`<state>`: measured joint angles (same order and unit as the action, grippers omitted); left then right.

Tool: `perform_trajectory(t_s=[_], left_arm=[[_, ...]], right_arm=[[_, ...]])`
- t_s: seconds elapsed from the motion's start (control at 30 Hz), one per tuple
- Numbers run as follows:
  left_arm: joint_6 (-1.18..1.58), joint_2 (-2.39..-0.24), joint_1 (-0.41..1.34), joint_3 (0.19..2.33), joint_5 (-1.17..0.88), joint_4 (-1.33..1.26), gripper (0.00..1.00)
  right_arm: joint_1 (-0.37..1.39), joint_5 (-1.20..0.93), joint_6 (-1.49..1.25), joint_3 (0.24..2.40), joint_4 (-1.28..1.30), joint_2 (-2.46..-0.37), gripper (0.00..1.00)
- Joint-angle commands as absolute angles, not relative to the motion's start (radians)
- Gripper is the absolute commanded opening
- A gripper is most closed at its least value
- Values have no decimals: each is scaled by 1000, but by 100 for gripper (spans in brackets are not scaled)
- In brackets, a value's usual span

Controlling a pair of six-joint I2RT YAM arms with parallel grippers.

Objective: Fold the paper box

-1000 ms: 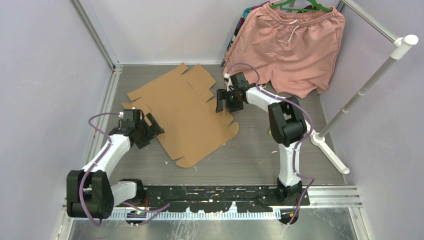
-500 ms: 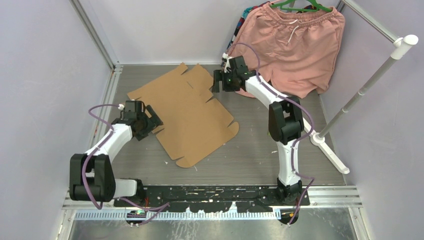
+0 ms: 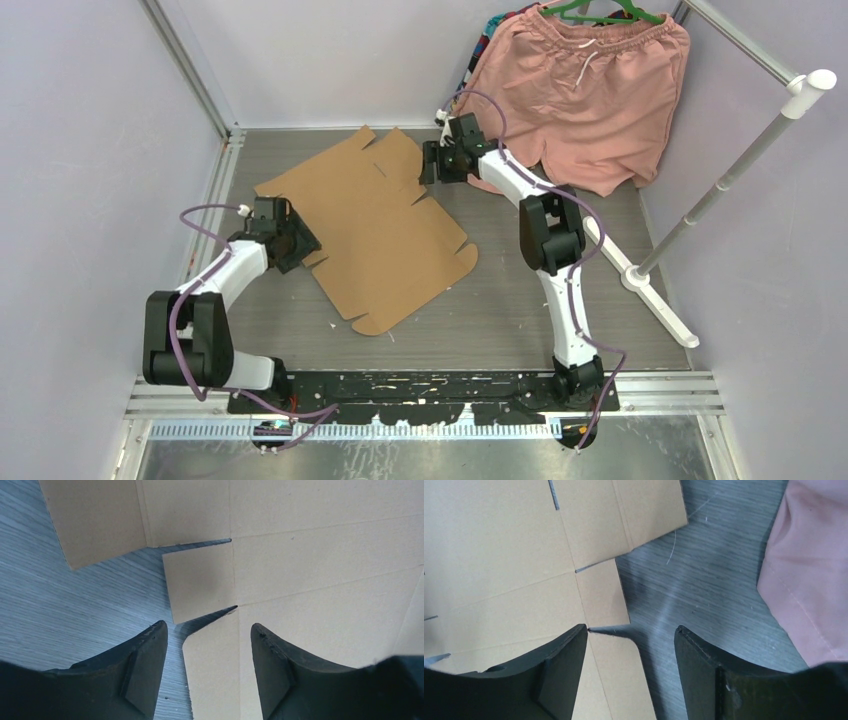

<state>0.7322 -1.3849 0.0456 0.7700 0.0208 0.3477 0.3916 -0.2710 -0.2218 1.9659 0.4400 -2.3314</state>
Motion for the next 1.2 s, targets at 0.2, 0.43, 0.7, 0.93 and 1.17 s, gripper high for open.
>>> perform_trajectory(t_s=[0.2,0.43,0.7,0.93,1.17], left_arm=[[711,-1372,38,810,117,336,7],[706,-1336,38,809,210,420,0],[717,-1372,32,806,282,474,0],[743,-1455,30,800,279,433,0],[742,-1531,31,818,279,395,0]], right_arm=[[382,-278,-231,2068,407,-2354,43],[377,-252,-232,2117,432,-2397,42],[377,-231,-232,2172,451,-2451,42],[377,-226,-222,2178,459,-2469,42],[392,-236,-209,2188,468,-2486,42]])
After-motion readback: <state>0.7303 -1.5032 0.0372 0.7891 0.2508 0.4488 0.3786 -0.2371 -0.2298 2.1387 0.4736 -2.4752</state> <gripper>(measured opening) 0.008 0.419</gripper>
